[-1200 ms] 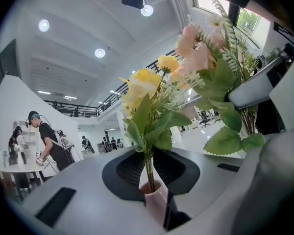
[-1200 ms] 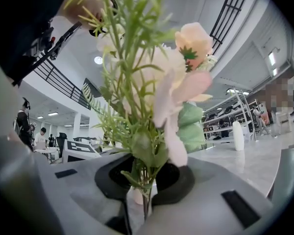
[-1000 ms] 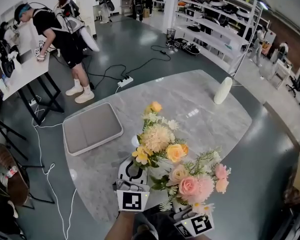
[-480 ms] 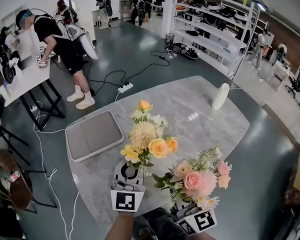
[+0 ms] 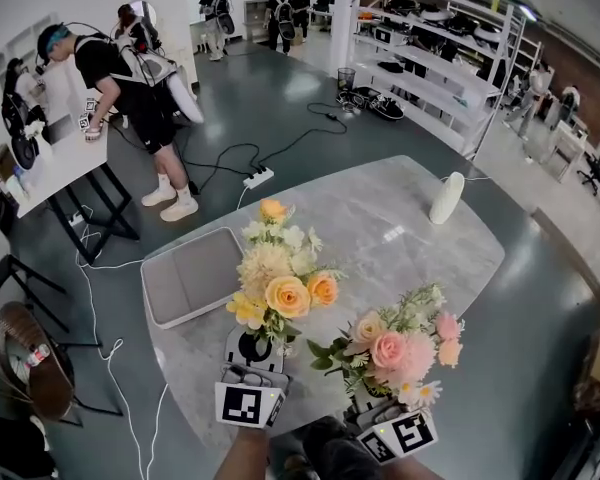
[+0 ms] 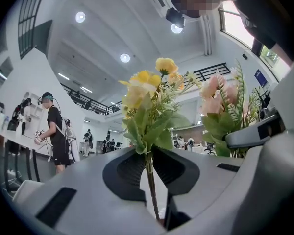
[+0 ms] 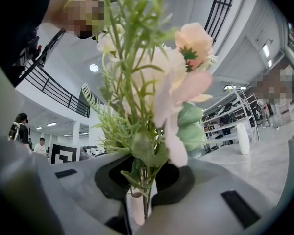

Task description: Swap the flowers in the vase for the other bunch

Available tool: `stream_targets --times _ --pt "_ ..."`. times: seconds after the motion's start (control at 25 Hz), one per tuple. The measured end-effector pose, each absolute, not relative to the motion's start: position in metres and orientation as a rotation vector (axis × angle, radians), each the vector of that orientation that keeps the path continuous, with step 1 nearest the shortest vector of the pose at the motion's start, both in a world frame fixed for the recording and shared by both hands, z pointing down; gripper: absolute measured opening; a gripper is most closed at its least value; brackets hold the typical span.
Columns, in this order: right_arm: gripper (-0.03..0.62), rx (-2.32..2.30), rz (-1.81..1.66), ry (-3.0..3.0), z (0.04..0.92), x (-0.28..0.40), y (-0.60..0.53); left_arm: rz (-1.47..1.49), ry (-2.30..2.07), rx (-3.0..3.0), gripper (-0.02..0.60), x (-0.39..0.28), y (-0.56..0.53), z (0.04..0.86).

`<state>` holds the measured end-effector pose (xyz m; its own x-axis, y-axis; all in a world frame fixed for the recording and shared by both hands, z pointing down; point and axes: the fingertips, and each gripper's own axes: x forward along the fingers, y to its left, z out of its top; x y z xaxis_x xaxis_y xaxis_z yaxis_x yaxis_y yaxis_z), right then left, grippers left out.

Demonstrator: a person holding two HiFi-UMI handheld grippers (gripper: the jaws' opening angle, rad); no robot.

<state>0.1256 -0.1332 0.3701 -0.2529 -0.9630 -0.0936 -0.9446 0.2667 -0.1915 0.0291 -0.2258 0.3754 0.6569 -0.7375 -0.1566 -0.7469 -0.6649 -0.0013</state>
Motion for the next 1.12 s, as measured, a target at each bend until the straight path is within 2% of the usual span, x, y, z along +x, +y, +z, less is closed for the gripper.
stream_targets --times 0.72,1.12 --pt "0.071 -1.794 -0.146 2.329 0.361 0.13 -0.142 0.493 1.289 -2.87 0.057 0.006 -0.229 0.346" --pt "0.071 -1.733 -0.147 2.352 0.354 0.116 -0.154 0.515 1.357 -2.838 0.057 -0.021 -0.225 0.341"
